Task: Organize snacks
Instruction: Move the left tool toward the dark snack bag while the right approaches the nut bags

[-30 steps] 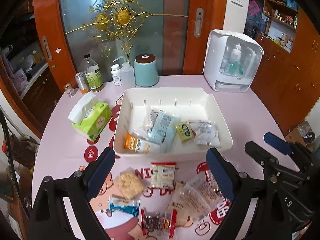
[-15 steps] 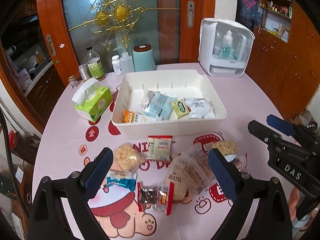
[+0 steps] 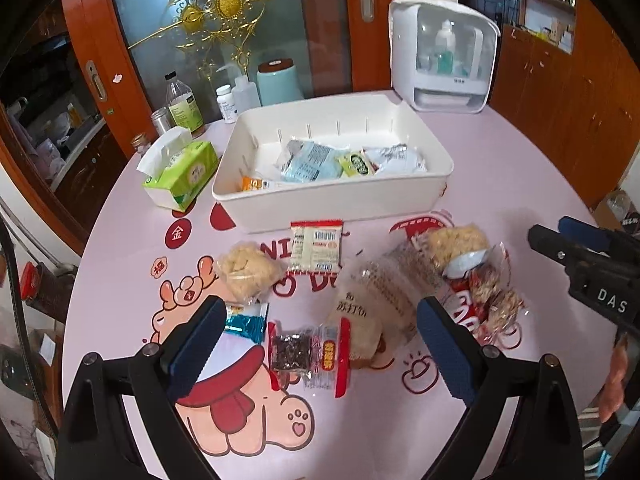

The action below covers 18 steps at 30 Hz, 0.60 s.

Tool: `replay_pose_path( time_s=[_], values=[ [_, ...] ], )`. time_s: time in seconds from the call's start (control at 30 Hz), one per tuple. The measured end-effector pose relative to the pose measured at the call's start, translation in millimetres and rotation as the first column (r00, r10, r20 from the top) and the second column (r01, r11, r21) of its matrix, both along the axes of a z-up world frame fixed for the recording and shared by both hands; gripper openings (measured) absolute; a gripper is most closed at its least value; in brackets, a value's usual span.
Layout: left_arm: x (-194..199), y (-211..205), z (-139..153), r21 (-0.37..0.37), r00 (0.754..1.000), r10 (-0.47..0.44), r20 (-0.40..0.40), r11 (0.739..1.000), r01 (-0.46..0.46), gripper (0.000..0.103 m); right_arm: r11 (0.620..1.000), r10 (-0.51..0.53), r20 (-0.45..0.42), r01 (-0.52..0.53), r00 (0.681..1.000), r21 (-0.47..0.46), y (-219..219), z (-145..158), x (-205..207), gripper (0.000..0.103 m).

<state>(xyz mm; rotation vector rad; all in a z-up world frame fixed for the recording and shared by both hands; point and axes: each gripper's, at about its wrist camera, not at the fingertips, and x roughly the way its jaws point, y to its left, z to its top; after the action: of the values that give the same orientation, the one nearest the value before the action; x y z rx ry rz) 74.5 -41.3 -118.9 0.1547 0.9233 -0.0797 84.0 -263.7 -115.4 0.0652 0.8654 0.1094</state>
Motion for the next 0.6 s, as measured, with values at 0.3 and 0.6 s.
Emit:
replay_pose_path(
  time_s=[0.3, 0.6],
  values=[
    [-0.5, 12.9, -38.6, -0.007, 0.994, 0.042, -0.1, 0.999, -0.043, 0.095, 0.999, -0.045, -0.094, 0.044, 0.994, -0.017, -19.7, -38.9, -10.8, 0.056],
    [0.2, 27.9, -64.6, 0.013, 0.982, 0.08, -0.169, 0.997, -0.079, 0.095, 0.998, -0.056, -0.136, 0.06, 0.989, 0.03, -39.4, -57.6, -21.4, 0.07]
  ],
)
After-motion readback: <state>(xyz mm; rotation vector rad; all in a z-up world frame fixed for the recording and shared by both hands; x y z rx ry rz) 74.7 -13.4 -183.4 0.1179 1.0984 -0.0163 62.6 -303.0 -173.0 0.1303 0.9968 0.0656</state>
